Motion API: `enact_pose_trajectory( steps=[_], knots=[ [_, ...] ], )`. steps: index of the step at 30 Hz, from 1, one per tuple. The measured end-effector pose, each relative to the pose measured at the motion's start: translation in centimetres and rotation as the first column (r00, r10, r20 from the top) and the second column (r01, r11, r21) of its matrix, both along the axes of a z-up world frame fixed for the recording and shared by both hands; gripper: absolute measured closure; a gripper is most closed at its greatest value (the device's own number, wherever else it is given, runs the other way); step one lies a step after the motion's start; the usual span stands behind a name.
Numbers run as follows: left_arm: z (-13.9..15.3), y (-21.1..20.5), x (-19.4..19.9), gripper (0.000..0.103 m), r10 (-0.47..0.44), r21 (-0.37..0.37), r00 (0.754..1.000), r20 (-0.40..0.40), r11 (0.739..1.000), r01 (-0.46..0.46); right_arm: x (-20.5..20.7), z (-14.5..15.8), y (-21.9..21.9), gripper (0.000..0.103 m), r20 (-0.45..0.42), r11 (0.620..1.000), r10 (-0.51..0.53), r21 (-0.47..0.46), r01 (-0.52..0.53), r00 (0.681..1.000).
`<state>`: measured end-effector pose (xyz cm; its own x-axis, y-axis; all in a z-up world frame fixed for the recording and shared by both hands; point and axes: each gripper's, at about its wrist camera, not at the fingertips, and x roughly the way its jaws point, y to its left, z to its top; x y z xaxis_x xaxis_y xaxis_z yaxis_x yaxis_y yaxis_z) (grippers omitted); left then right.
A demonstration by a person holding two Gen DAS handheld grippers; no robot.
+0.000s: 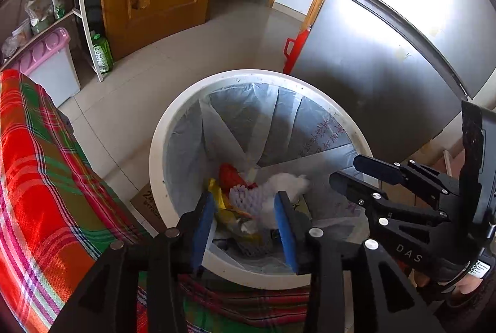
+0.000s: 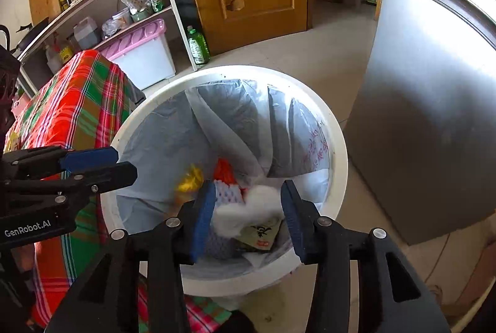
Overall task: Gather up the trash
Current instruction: 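Open both tools to drop the gold wrapper and tissue into the bin, then move both open tools back to the table toward the red snack bag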
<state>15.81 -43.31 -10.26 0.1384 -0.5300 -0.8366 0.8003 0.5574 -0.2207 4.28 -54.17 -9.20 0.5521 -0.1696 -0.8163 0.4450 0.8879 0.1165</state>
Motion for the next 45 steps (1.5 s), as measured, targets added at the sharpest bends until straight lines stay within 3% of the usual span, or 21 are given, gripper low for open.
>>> enact_pose_trajectory(
  steps=[11, 15, 25, 29, 31, 34, 45],
  knots=[
    [1.7, 1.6, -0.6, 0.06, 0.023, -0.029, 0.999, 0.038, 0.999, -0.022, -0.9, 1.7, 0.8, 0.058, 0.041, 1.0, -0.026, -0.011, 0.026, 0.999],
    [3.1, 2.7, -1.3, 0.057, 0.035, -0.04, 0.995, 0.091, 0.999, -0.031, -1.3, 2.6, 1.6, 0.058, 0.06, 0.999, -0.029, -0.019, 0.03, 0.998],
    [6.5, 8.1, -1.7, 0.051, 0.113, -0.117, 0.986, 0.12, 0.988, -0.099, -1.8, 5.5, 5.0, 0.058, 0.121, 0.999, 0.003, -0.044, 0.003, 0.993],
    [7.8, 10.8, -2.0, 0.051, 0.169, -0.12, 0.968, 0.184, 0.982, -0.149, -1.7, 6.5, 6.7, 0.058, 0.153, 0.999, 0.025, -0.046, -0.019, 0.988],
    [8.2, 12.5, -1.9, 0.051, 0.193, -0.138, 0.966, 0.171, 0.976, -0.171, -1.5, 7.0, 7.7, 0.057, 0.168, 0.999, 0.037, -0.046, -0.03, 0.985],
    [8.6, 14.6, -1.8, 0.05, 0.232, -0.143, 0.956, 0.181, 0.968, -0.208, -1.1, 7.4, 9.1, 0.048, 0.185, 0.998, 0.056, -0.044, -0.049, 0.981],
    [8.8, 21.6, -1.4, 0.05, 0.344, -0.177, 0.922, 0.179, 0.933, -0.314, 1.0, 8.4, 14.2, 0.048, 0.208, 0.988, 0.153, -0.061, -0.144, 0.966]
  ],
)
